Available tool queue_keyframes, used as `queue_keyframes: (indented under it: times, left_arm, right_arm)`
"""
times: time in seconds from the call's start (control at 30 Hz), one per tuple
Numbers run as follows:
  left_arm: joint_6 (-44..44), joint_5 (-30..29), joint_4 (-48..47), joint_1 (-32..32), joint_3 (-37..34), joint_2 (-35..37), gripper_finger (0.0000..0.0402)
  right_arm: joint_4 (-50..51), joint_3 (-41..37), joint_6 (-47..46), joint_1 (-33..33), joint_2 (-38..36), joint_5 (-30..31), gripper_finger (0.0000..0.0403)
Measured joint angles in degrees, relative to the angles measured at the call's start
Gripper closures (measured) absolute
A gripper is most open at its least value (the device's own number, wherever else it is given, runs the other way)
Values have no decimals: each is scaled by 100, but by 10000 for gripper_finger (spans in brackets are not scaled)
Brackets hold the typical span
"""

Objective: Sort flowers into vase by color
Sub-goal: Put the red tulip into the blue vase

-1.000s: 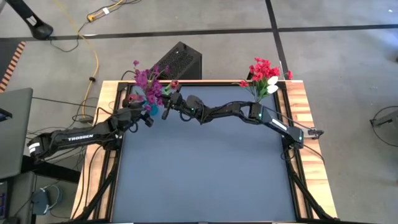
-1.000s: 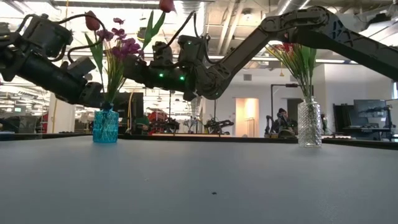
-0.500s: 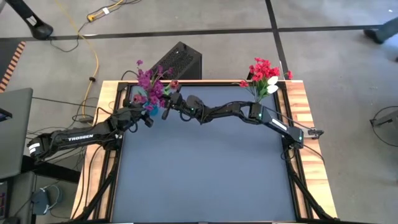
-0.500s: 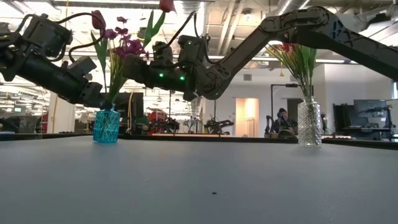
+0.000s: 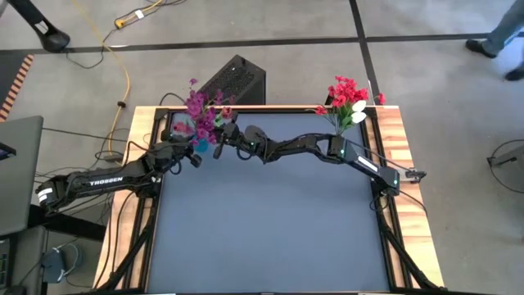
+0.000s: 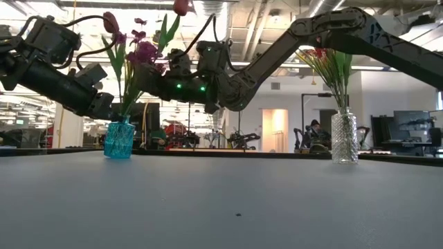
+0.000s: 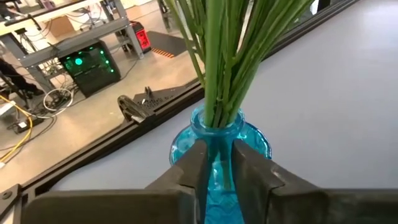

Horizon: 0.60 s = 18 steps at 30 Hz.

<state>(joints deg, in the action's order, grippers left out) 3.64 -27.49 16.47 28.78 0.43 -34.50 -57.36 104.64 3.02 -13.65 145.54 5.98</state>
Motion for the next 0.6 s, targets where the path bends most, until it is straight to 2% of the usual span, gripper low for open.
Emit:
queue_keyframes:
  times: [0.27, 0.6]
  left_arm:
    - [-123, 55, -232, 192, -2, 2, 373]
    - [-264, 251, -369, 357, -4, 2, 379]
  right_arm:
    - [239, 0, -2, -2, 2, 0, 373]
    - [921, 375, 33, -27, 6, 0, 371]
